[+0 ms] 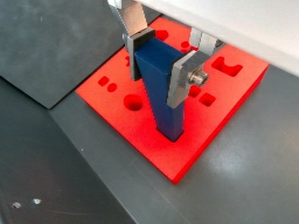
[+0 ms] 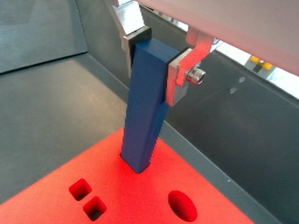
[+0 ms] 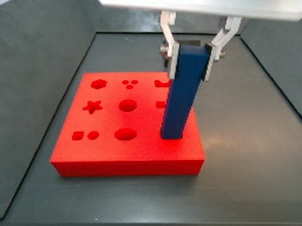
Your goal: Insert the rectangle object.
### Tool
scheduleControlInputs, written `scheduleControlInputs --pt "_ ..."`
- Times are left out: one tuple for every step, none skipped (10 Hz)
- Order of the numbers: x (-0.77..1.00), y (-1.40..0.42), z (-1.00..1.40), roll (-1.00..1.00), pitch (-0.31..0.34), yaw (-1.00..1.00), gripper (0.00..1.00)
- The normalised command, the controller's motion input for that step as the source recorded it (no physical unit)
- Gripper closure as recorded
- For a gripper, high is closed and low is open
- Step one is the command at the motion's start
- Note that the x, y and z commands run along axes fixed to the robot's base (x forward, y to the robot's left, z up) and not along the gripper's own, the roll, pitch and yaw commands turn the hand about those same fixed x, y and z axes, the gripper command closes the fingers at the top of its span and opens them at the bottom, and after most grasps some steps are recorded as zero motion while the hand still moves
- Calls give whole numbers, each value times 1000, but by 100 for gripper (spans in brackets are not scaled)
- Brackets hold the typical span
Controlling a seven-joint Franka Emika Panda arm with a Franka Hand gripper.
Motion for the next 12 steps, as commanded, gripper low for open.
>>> scheduleControlInputs --pt "0 0 -386 -254 -279 97 100" --pt "0 14 -443 -241 -254 89 100" --pt "-54 54 -503 -219 -244 57 100" --pt "-183 94 -680 -129 -227 11 100" --pt "-286 129 -829 -53 -209 0 100" --pt "-351 143 -900 -24 -194 0 100" --pt "-200 69 -783 -53 -234 0 100" --pt "-137 20 -97 -96 -151 0 100" --pt "0 0 0 0 -46 0 100" --pt "0 0 -69 -44 -93 0 100" --pt "0 17 -157 -97 -130 0 100" --pt "0 20 0 -49 -36 0 100"
